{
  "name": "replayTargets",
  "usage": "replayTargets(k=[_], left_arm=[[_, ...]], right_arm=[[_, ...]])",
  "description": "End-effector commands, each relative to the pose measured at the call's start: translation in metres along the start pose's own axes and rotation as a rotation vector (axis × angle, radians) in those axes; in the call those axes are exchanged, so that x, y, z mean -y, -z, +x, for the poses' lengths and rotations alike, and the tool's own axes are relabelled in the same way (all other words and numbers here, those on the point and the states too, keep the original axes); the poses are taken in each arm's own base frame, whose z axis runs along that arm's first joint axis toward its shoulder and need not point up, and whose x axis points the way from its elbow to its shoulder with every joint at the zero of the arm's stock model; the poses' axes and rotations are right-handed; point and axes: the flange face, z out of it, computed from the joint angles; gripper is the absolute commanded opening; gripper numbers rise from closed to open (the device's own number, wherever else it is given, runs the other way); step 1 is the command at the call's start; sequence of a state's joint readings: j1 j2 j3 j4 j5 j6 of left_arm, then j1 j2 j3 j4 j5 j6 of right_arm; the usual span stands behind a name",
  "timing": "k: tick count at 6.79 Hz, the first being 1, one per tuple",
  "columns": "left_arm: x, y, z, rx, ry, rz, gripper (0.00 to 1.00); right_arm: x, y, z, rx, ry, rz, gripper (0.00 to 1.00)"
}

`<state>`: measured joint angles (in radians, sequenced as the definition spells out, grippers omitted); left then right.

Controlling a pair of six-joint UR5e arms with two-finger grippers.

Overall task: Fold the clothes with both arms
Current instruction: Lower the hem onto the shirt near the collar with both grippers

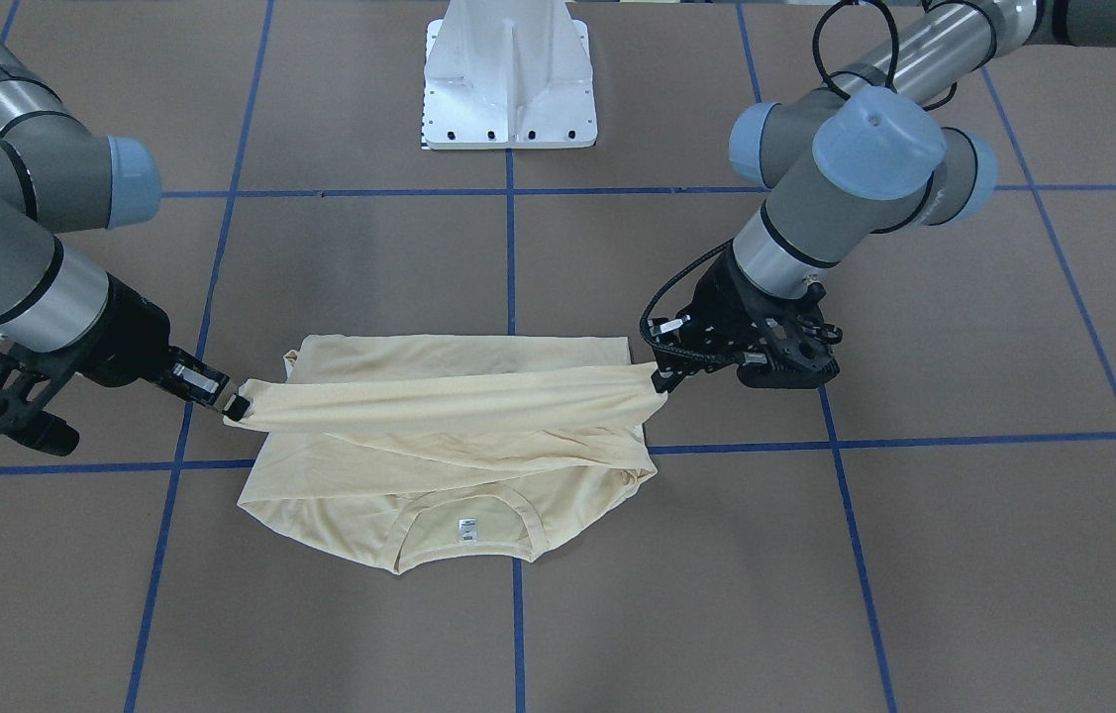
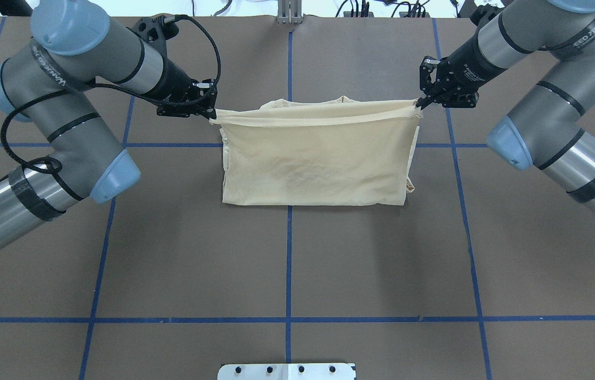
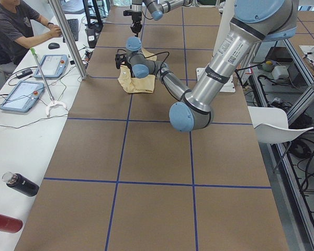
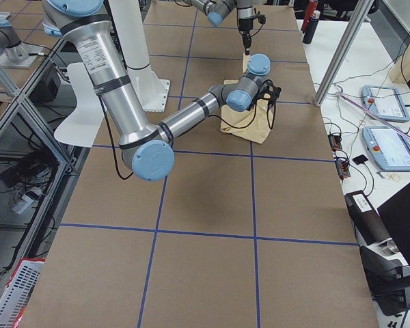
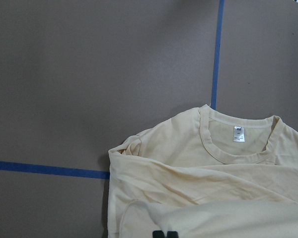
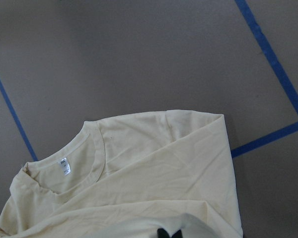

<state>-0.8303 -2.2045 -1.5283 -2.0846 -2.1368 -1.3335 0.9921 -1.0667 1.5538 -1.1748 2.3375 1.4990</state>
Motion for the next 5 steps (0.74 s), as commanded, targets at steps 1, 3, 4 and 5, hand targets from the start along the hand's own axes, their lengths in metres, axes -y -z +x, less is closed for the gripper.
replayTargets(k=[1,3,4,5], left_arm=[[0.017,-0.027,0.01,-0.026,-0.014,0.003,0.0],[0.028,-0.042,0.016,-0.036,-0.023,0.02,0.0],[0.037,-0.057,0.021,-0.01,-0.014,0.036,0.0],[0.04,-0.074,0.026,0.001,-0.014,0.047,0.0]], right_arm=[[0.016,-0.019,-0.017,-0.024,-0.017,0.002,0.0],[0.031,-0.032,-0.024,-0.022,-0.015,0.021,0.0],[0.046,-0.05,-0.01,-0.012,-0.006,0.025,0.0],[0.054,-0.058,-0.003,-0.009,-0.003,0.03,0.0]])
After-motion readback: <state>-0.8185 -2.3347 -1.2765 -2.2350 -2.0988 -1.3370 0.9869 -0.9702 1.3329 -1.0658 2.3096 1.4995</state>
